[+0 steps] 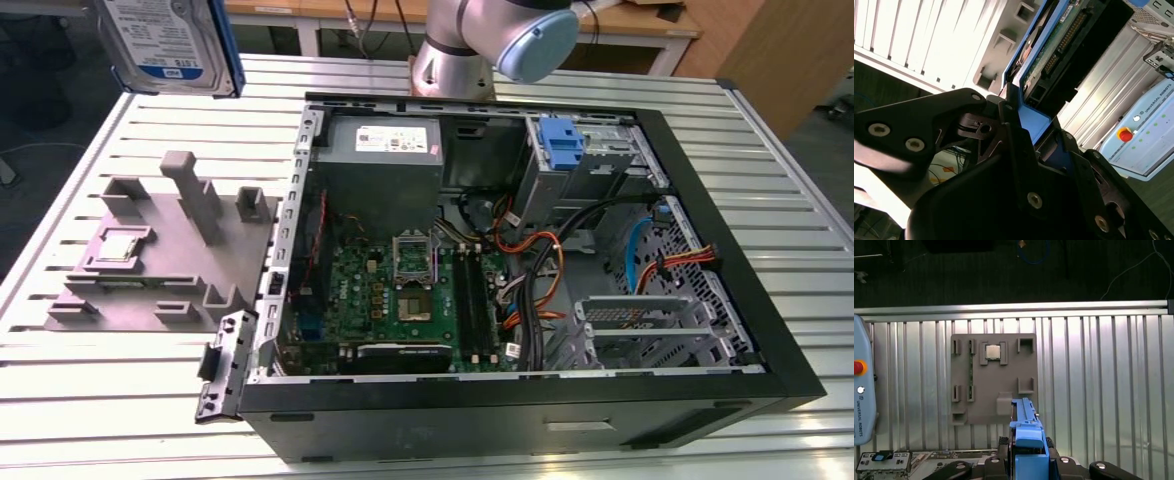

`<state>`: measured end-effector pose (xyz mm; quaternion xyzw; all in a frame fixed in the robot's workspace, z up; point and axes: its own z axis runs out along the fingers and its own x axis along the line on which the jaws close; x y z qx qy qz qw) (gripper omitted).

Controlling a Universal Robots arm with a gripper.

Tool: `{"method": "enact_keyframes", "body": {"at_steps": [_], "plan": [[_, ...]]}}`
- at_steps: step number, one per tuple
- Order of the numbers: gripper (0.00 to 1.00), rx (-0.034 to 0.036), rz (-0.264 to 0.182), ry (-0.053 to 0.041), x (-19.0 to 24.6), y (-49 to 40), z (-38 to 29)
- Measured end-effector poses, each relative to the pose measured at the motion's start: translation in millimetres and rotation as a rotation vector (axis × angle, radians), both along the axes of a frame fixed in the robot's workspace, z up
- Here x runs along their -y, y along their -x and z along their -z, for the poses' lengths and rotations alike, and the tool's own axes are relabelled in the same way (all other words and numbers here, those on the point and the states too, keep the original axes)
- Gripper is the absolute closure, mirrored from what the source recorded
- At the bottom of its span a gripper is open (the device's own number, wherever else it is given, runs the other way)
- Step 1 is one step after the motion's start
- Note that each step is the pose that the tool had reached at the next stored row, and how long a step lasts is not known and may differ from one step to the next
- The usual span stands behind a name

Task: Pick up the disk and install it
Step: 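Pick up the disk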

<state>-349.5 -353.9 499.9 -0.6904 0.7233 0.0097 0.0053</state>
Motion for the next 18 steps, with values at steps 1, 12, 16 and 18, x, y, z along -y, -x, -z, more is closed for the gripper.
{"method": "enact_keyframes", "body": {"at_steps": [1,12,16,18], "plan": [[0.64,0.0001,0.000,0.0003,1.3,0.0,0.0],[0.64,0.0001,0.000,0.0019,6.0,-8.4,0.1],[0.64,0.0000,0.000,0.0020,6.0,-13.7,0.0],[0.64,0.0000,0.000,0.0020,6.0,-15.9,0.0]]}}
